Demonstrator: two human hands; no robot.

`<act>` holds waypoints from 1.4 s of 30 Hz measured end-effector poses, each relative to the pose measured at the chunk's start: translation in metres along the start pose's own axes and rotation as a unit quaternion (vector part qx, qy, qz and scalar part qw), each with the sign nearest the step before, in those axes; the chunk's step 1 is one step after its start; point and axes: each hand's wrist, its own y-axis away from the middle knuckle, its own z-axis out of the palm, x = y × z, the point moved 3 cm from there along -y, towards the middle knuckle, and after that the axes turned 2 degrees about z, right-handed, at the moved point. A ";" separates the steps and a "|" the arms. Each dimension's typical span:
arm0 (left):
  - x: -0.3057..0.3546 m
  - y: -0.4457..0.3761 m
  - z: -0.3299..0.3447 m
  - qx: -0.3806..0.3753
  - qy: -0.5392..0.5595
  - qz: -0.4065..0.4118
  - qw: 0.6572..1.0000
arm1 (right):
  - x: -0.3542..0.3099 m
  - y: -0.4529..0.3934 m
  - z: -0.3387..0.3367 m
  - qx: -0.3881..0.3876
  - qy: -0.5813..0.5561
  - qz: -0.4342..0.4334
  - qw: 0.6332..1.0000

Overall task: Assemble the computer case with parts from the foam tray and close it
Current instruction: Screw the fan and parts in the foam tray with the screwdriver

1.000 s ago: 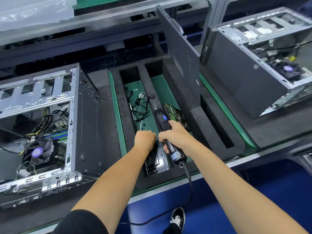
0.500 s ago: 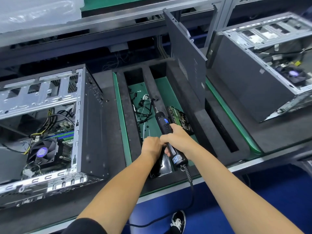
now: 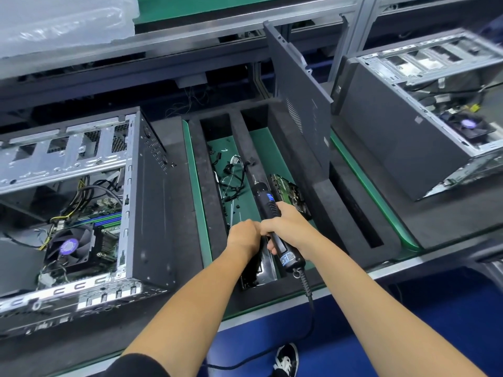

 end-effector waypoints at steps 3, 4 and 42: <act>-0.002 0.001 -0.007 0.011 0.056 -0.013 0.998 | 0.000 0.003 -0.001 -0.001 -0.009 0.007 1.000; -0.003 0.001 -0.008 0.013 0.067 -0.015 0.998 | -0.001 0.004 -0.001 -0.001 -0.009 0.007 1.000; -0.078 0.020 -0.179 0.274 0.772 -0.121 0.560 | -0.076 0.053 0.043 -0.037 -0.027 -0.119 0.992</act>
